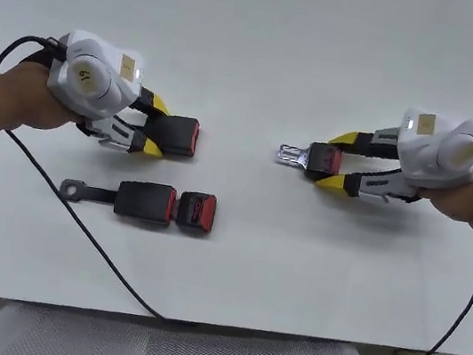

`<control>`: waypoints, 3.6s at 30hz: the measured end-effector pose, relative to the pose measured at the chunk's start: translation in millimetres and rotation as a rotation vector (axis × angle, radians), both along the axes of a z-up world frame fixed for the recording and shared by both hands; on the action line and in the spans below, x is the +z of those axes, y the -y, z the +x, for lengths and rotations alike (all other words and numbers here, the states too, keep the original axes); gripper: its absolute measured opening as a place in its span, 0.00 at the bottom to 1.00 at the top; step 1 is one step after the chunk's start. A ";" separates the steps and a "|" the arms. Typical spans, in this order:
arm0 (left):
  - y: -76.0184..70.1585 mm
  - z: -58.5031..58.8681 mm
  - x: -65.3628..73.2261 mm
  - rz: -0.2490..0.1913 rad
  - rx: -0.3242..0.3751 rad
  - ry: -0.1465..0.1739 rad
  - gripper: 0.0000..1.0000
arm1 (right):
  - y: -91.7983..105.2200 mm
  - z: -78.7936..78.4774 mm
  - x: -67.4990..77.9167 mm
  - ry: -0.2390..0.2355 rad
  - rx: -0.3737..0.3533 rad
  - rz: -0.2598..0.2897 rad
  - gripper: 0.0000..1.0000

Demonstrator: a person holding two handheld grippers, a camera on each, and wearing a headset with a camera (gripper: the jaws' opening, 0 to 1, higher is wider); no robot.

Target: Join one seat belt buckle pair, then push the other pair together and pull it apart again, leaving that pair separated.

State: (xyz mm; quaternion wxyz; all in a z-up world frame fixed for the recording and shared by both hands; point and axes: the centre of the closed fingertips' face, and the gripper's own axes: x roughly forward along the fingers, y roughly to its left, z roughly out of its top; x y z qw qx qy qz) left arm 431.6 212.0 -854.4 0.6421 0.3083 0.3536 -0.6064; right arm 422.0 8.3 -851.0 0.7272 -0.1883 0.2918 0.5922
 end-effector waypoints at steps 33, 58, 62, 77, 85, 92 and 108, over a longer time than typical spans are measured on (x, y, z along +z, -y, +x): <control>1.0 -1.5 -0.6 0.034 0.000 -0.004 0.34 | -86.7 -0.7 -0.3 -0.004 0.068 0.055 0.36; -0.4 -3.7 0.3 0.036 -0.013 0.000 0.34 | -130.8 10.6 3.0 -0.018 0.070 0.049 0.36; 0.4 -3.3 0.2 0.049 -0.033 0.004 0.34 | -135.3 9.9 2.2 -0.024 0.067 0.037 0.35; 2.7 -1.9 -0.8 0.063 -0.059 0.002 0.33 | -153.6 9.6 0.3 -0.061 0.031 0.007 0.35; 2.2 -1.5 -1.6 0.063 -0.058 0.002 0.33 | -151.9 7.1 -0.3 -0.054 0.016 -0.021 0.35; 2.1 -2.6 -1.2 0.068 -0.060 0.002 0.33 | -151.7 5.4 -1.0 -0.043 0.028 -0.057 0.35; 0.7 -4.6 -0.2 0.075 -0.064 0.003 0.33 | -151.6 8.9 -5.5 -0.035 0.030 -0.082 0.35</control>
